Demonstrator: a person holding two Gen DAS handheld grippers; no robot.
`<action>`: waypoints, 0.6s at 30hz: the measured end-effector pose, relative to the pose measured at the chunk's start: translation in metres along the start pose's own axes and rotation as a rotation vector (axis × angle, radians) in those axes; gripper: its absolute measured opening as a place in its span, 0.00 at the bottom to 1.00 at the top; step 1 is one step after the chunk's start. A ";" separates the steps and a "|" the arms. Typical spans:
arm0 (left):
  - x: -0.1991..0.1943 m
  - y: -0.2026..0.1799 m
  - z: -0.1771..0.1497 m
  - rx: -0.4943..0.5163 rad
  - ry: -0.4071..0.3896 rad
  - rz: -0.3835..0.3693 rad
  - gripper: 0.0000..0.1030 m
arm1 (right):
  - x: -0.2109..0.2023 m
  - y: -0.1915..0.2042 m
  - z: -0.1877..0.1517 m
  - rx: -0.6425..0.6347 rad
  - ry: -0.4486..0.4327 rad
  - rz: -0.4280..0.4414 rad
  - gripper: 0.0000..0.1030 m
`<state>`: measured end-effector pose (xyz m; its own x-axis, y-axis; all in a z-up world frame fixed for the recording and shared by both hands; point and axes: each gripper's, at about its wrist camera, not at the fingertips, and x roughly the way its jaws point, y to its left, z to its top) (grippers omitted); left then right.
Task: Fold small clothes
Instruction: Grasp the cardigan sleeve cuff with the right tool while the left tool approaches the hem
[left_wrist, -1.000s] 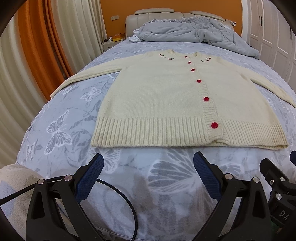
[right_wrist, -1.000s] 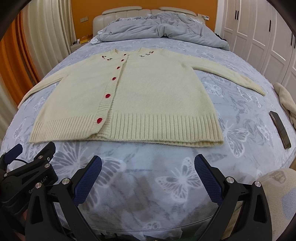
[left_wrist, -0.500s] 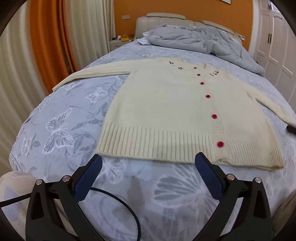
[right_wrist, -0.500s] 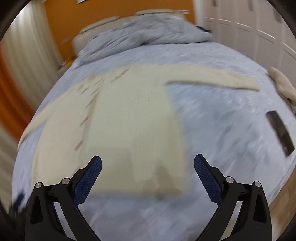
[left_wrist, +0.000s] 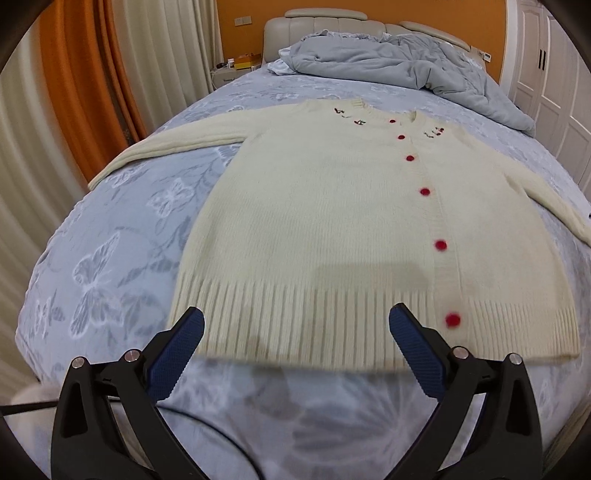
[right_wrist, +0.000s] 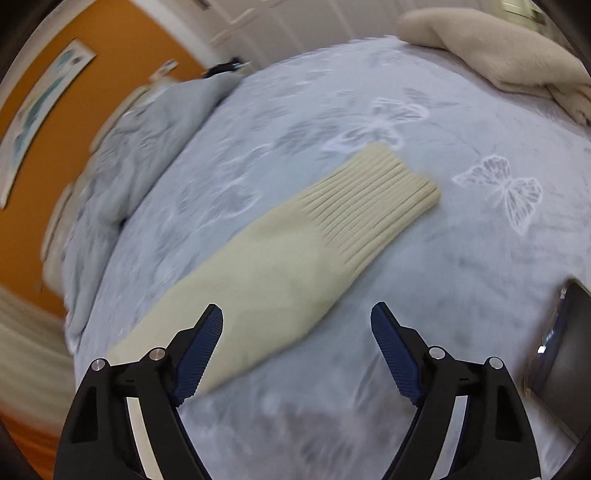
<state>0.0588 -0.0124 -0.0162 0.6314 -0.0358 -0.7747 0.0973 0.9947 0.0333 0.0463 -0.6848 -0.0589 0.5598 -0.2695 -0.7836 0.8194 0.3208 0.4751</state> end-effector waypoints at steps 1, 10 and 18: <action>0.004 -0.001 0.006 0.002 -0.001 -0.005 0.95 | 0.008 -0.003 0.004 0.013 0.003 -0.008 0.73; 0.025 0.004 0.017 -0.010 -0.005 -0.007 0.95 | 0.013 0.023 0.022 0.016 -0.082 0.148 0.08; 0.030 0.021 0.019 -0.102 -0.002 -0.044 0.95 | -0.067 0.244 -0.052 -0.497 -0.048 0.624 0.08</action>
<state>0.0944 0.0054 -0.0270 0.6294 -0.0802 -0.7730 0.0463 0.9968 -0.0657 0.2023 -0.5413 0.0888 0.9109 0.0582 -0.4086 0.2087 0.7893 0.5775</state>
